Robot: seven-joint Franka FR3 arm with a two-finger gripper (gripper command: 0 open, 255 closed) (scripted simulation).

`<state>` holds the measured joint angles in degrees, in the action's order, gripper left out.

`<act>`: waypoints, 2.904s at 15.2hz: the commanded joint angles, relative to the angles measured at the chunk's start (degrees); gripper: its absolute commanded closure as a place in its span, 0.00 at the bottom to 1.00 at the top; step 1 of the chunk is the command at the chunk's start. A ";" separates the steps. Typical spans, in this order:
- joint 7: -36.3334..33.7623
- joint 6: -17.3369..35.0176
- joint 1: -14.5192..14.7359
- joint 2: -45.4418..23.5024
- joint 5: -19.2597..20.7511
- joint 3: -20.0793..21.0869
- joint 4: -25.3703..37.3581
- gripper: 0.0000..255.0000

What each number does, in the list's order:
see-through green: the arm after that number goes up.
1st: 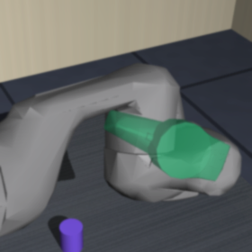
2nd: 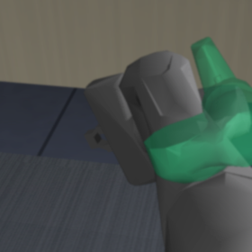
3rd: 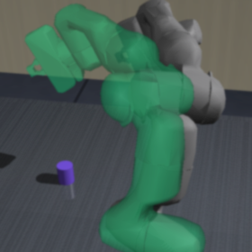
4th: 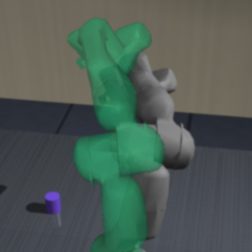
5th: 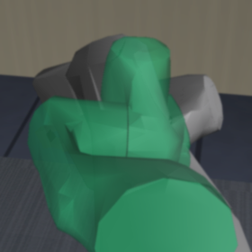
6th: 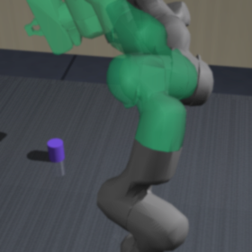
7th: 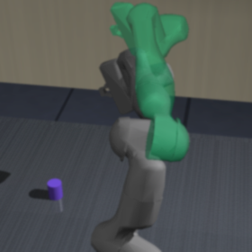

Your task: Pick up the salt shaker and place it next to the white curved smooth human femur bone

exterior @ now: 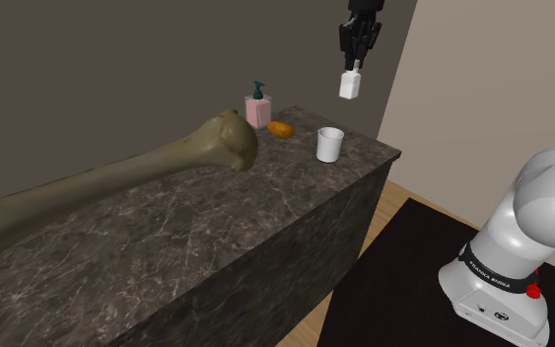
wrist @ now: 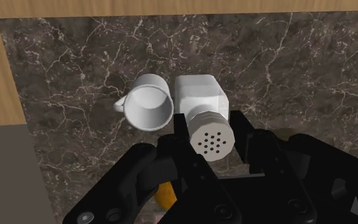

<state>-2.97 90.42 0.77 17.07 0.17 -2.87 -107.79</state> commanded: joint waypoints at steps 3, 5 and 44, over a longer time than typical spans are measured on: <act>-4.89 -0.13 1.85 -3.21 -0.95 3.13 3.36 1.00; -7.47 -0.14 2.85 -5.14 -1.29 4.75 5.34 1.00; -27.01 14.02 12.05 -26.07 0.97 14.89 12.16 1.00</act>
<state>-30.07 103.66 12.89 -9.24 1.20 12.06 -94.64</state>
